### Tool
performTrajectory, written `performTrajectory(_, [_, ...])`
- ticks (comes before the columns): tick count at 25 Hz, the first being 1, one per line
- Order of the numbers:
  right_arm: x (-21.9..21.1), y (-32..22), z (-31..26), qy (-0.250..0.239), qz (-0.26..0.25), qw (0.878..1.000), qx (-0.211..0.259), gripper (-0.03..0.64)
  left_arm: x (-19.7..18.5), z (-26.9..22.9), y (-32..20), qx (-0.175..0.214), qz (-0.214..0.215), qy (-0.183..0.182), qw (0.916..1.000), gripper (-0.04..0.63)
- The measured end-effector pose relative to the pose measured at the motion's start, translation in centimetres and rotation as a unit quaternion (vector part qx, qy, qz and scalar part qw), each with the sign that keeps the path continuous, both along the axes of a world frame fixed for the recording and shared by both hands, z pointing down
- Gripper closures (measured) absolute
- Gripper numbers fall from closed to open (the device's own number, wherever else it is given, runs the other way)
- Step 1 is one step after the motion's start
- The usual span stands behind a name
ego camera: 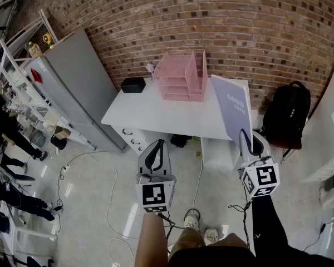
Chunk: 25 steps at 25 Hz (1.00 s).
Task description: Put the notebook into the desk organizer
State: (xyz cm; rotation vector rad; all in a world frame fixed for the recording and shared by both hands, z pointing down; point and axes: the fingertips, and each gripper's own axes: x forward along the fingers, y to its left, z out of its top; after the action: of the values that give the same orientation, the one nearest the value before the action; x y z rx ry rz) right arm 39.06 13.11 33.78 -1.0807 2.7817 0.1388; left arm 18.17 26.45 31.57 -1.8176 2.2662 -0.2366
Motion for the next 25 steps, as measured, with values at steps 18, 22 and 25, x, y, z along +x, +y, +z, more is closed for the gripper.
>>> performTrajectory(18, [1.3, 1.1, -1.6, -0.027, 0.019, 0.999, 0.009, 0.588, 0.2, -1.1, -0.1, 0.021, 0.026, 0.001, 0.9994, 0.591])
performTrajectory(22, [-1.2, 0.7, -1.8, -0.024, 0.021, 0.999, 0.018, 0.588, -2.2, -0.9, -0.5, 0.028, 0.031, 0.0, 0.9991, 0.591])
performTrajectory(25, [-3.6, 0.1, -2.0, -0.025, 0.027, 0.999, 0.023, 0.588, -4.8, -0.6, -1.5, 0.031, 0.04, 0.008, 0.9987, 0.591])
